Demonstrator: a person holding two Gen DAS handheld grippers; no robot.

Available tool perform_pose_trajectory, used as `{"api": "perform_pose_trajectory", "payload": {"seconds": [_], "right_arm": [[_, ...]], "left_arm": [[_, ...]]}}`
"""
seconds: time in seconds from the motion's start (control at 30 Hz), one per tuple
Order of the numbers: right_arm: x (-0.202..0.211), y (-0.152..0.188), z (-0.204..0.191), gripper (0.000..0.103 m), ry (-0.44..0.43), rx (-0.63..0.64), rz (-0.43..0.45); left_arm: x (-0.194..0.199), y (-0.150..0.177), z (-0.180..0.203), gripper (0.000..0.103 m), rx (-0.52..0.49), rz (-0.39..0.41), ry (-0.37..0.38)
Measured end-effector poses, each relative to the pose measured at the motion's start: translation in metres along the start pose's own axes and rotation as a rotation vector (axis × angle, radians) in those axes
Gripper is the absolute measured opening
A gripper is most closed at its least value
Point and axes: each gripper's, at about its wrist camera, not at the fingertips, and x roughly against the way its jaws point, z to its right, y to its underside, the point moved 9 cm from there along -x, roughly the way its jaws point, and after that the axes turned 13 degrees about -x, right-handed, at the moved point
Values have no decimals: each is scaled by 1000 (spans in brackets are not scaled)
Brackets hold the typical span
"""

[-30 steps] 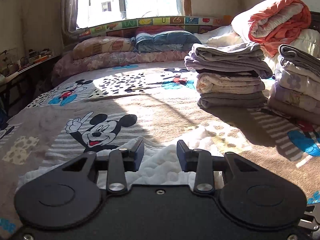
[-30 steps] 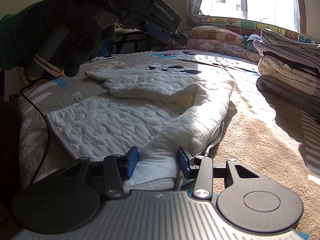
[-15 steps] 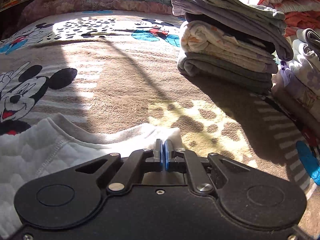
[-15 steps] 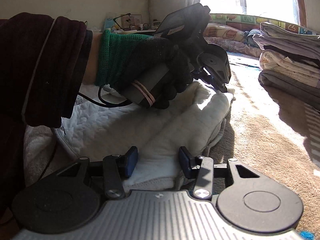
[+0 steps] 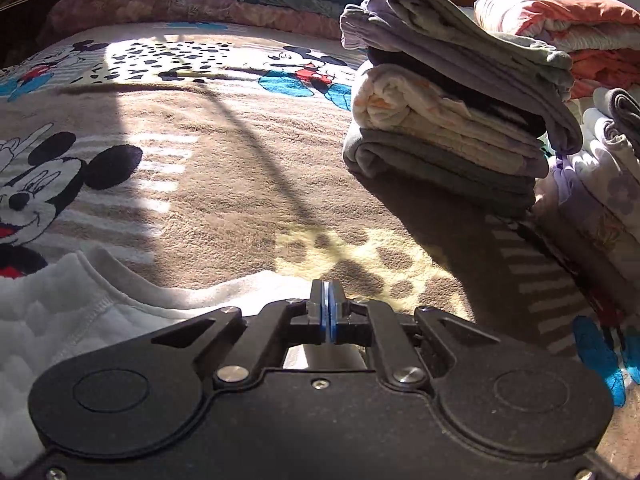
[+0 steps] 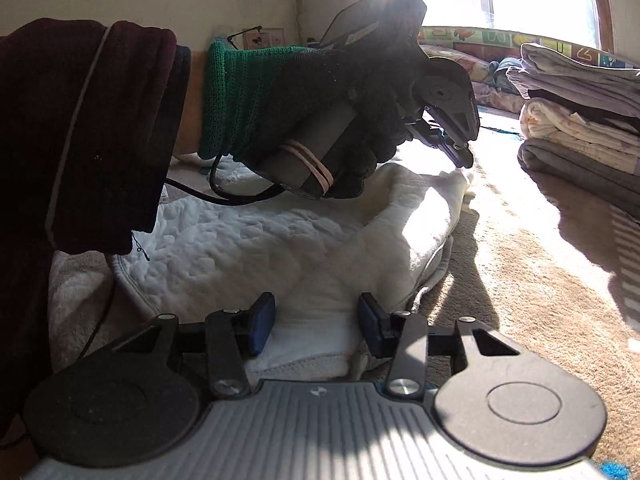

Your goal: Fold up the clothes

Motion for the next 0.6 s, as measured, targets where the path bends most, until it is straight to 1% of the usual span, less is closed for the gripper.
{"api": "perform_pose_trajectory", "payload": {"seconds": [0.1,0.2,0.23,0.3,0.33,0.37,0.43,0.5,0.53,0.57,0.6], "right_arm": [[1,0,-1,47,3,5,-1],[1,1,-2,47,8,11,-1],[1,1,-3,47,10,13,-1],[1,1,-3,47,14,18,-1],[1,0,-3,47,17,20,-2],[1,0,-3,47,19,22,-1],[1,0,-3,47,21,24,-1],[1,0,-4,47,23,26,-1],[1,0,-3,47,22,26,-2],[1,-1,-3,47,22,27,-2],[1,-1,-4,47,24,29,-3]], "left_arm": [[48,3,12,5,-59,66,11],[77,26,25,5,-102,78,34],[76,37,27,5,-118,57,26],[57,67,26,5,-166,-32,-20],[48,78,23,4,-193,-43,-36],[49,79,22,4,-185,-13,-26],[66,70,23,3,-128,37,1],[80,63,28,4,-122,88,8],[77,67,27,4,-125,65,-16],[63,79,21,6,-117,-4,-43],[53,87,15,6,-91,-33,-32]]}}
